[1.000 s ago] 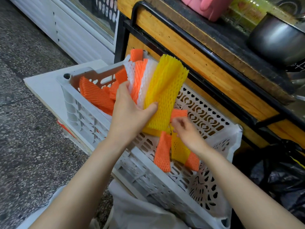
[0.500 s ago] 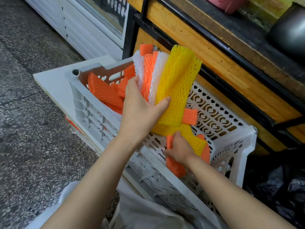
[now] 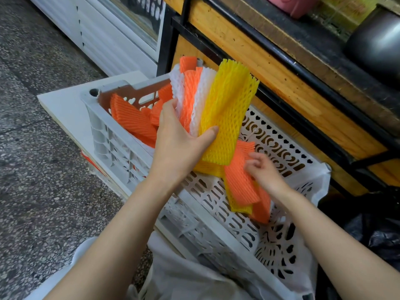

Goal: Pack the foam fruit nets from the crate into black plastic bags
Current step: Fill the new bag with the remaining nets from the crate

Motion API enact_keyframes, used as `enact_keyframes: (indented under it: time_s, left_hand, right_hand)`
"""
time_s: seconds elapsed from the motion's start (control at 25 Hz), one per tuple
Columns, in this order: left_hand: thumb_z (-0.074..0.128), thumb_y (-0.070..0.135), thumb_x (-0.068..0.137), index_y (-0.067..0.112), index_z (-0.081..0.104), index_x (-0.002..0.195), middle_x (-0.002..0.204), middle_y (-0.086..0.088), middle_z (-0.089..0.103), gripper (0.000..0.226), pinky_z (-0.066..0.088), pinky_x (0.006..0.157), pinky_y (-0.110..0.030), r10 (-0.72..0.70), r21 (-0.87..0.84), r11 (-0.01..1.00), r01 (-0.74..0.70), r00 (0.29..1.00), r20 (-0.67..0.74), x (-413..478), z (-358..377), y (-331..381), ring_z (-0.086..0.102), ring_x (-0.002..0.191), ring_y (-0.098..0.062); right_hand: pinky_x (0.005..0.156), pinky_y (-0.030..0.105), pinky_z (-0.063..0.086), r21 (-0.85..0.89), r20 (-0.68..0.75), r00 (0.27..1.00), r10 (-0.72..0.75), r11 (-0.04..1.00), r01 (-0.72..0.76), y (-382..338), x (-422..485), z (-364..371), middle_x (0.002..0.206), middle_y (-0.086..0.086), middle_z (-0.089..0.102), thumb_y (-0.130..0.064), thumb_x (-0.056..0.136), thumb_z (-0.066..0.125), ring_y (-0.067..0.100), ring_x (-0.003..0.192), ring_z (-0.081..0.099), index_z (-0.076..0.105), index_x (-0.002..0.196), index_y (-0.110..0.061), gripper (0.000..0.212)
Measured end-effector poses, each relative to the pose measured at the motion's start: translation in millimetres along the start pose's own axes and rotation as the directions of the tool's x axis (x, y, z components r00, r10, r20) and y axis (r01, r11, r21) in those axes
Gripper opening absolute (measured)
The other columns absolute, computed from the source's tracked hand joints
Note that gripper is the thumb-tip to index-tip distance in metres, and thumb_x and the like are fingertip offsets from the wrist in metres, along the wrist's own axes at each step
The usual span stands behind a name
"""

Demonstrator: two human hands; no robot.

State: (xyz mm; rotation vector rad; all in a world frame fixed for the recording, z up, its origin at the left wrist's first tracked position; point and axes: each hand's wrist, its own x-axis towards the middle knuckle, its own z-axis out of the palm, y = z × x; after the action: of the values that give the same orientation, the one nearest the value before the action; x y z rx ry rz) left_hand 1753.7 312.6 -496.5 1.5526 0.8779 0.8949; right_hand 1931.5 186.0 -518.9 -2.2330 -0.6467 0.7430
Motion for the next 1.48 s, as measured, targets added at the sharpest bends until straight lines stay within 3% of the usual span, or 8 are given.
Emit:
enact_keyframes:
  time_s: [0.08,0.2,0.52,0.68,0.96,1.12,1.24,1.48]
  left_hand:
    - [0.075,0.043,0.073,0.014,0.029,0.139,0.138,-0.005,0.045,0.085,0.045,0.100,-0.044,-0.001,0.005,1.000,0.001,1.000,0.017,-2.2,1.7,0.5,0.047,0.124,-0.021]
    - [0.074,0.044,0.074,0.015,0.028,0.139,0.139,-0.005,0.044,0.085,0.046,0.099,-0.045,0.014,0.010,1.000,-0.014,0.999,0.032,-2.4,2.7,0.1,0.047,0.125,-0.022]
    - [0.073,0.045,0.075,0.013,0.030,0.138,0.138,-0.006,0.045,0.083,0.045,0.100,-0.044,0.036,0.054,0.998,-0.039,0.997,0.063,-5.7,12.1,-2.0,0.048,0.124,-0.022]
    - [0.073,0.040,0.077,0.013,0.025,0.143,0.144,-0.003,0.038,0.086,0.031,0.100,-0.019,0.058,0.125,0.990,-0.069,0.994,0.091,-18.3,20.0,3.6,0.039,0.129,-0.015]
    - [0.073,0.039,0.077,0.008,0.022,0.145,0.147,-0.008,0.033,0.090,0.029,0.102,-0.022,0.083,0.206,0.972,-0.116,0.983,0.164,-34.4,29.1,12.9,0.037,0.132,-0.019]
    - [0.073,0.040,0.076,0.009,0.024,0.144,0.147,-0.010,0.036,0.089,0.035,0.106,-0.033,0.029,0.148,0.987,-0.056,0.983,0.180,-53.3,33.1,25.1,0.039,0.131,-0.023]
    - [0.073,0.036,0.077,0.012,0.025,0.143,0.142,0.000,0.037,0.086,0.034,0.102,-0.029,0.050,0.066,0.996,-0.062,0.983,0.175,-75.7,39.0,46.2,0.039,0.125,-0.014]
    - [0.071,0.041,0.076,0.017,0.020,0.146,0.132,0.016,0.024,0.090,0.022,0.097,-0.013,0.276,0.002,0.959,-0.283,0.938,0.209,-121.4,61.7,115.6,0.025,0.121,0.005]
  right_hand:
    - [0.087,0.049,0.049,-0.273,0.012,0.994,0.111,0.956,-0.103,22.2,9.1,-2.4,0.113,0.025,0.059,-0.016,0.091,0.058,0.041,0.102,0.058,0.048,0.117,-0.001,0.031]
    - [0.086,0.038,0.050,-0.437,0.017,0.972,0.234,0.876,-0.203,42.9,19.2,0.1,0.122,0.013,0.054,-0.049,0.077,0.068,0.030,0.105,0.058,0.036,0.130,-0.007,0.075]
    - [0.086,0.030,0.045,-0.317,0.007,0.995,0.104,0.944,-0.097,31.9,4.7,14.9,0.132,0.007,0.050,-0.030,0.082,0.070,0.025,0.116,0.053,0.030,0.139,-0.010,0.073]
    - [0.085,0.032,0.048,-0.191,-0.051,0.999,-0.018,0.981,0.008,1.4,-27.0,-3.0,0.127,0.009,0.052,-0.023,0.089,0.062,0.018,0.104,0.055,0.031,0.135,-0.008,0.057]
    - [0.067,0.007,0.042,0.009,-0.490,0.839,-0.235,0.962,0.275,-28.8,-102.1,-57.9,0.099,-0.022,0.044,-0.028,0.083,0.070,-0.014,0.088,0.050,0.039,0.116,-0.021,0.046]
    - [0.090,0.031,0.045,-0.048,-0.535,0.788,-0.304,0.942,0.331,-30.1,-129.9,-68.7,0.104,-0.020,0.045,-0.032,0.080,0.071,0.009,0.110,0.048,0.036,0.109,-0.031,0.046]
    - [0.092,0.038,0.048,-0.114,-0.474,0.806,-0.354,0.933,0.343,-32.1,-147.0,-69.6,0.111,-0.014,0.051,-0.035,0.076,0.075,0.009,0.109,0.051,0.038,0.107,-0.038,0.048]
    - [0.076,0.003,0.042,-0.170,-0.496,0.705,-0.507,0.853,0.493,-31.8,-197.6,-94.5,0.121,-0.017,0.047,-0.034,0.080,0.070,-0.013,0.098,0.048,0.040,0.120,-0.043,0.051]
